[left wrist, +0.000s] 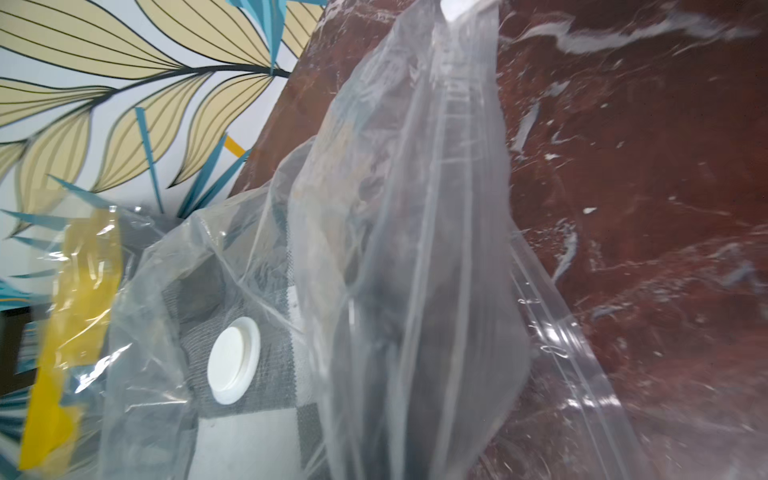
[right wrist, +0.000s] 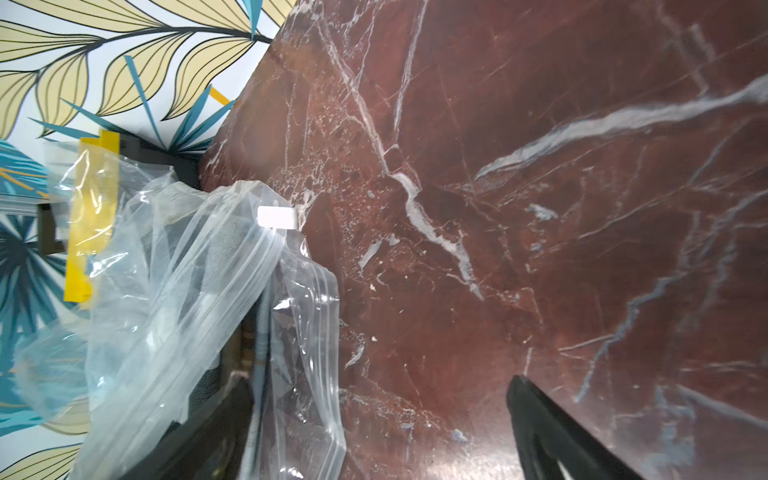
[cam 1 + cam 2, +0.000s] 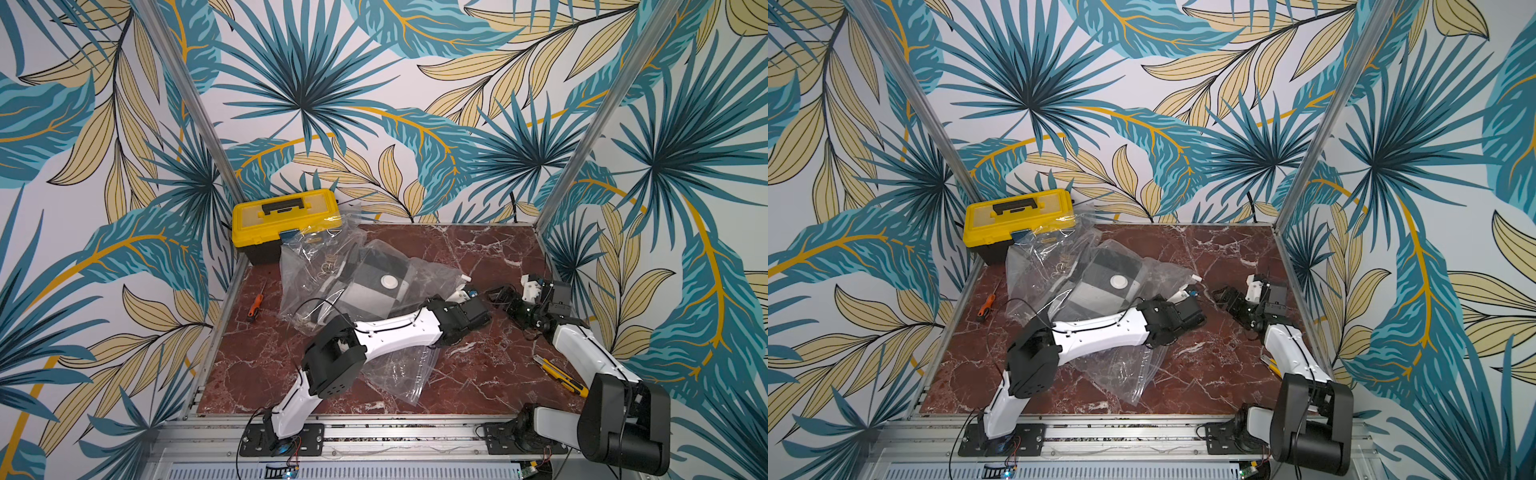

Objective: Take the blanket out of the vacuum bag
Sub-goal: Open the vacuum bag at the center of the board.

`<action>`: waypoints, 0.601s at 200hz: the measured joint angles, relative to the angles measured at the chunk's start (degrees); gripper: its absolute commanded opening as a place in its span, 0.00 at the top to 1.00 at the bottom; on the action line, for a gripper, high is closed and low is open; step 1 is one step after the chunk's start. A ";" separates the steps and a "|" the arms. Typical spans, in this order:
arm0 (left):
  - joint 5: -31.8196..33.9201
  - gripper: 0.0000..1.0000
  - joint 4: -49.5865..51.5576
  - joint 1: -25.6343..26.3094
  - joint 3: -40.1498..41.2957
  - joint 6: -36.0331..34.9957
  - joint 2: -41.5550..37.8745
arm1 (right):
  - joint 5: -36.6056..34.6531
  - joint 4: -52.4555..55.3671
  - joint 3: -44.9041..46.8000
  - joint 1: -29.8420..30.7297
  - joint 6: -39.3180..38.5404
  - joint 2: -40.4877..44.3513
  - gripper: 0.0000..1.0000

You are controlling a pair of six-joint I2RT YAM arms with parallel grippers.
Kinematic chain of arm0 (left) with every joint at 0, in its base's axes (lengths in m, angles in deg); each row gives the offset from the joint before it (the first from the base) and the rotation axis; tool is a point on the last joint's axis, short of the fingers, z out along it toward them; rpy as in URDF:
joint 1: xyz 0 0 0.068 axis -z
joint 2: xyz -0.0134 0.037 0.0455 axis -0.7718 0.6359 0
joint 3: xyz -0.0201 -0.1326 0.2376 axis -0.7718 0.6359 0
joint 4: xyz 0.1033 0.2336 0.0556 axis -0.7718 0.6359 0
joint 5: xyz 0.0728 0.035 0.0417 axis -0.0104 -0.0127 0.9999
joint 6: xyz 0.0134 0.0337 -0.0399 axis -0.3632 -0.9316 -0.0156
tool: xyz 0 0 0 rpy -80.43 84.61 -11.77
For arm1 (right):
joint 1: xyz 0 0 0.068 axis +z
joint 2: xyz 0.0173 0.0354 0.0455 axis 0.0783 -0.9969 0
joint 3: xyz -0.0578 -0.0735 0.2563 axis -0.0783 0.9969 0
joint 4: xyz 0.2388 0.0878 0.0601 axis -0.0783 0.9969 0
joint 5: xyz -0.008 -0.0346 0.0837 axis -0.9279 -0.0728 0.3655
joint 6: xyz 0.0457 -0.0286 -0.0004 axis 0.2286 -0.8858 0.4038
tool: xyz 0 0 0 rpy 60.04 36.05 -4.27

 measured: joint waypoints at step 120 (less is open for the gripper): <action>-28.70 1.00 -14.73 -14.56 4.00 -4.17 -9.01 | 6.88 -16.00 -2.43 19.89 12.59 1.09 0.11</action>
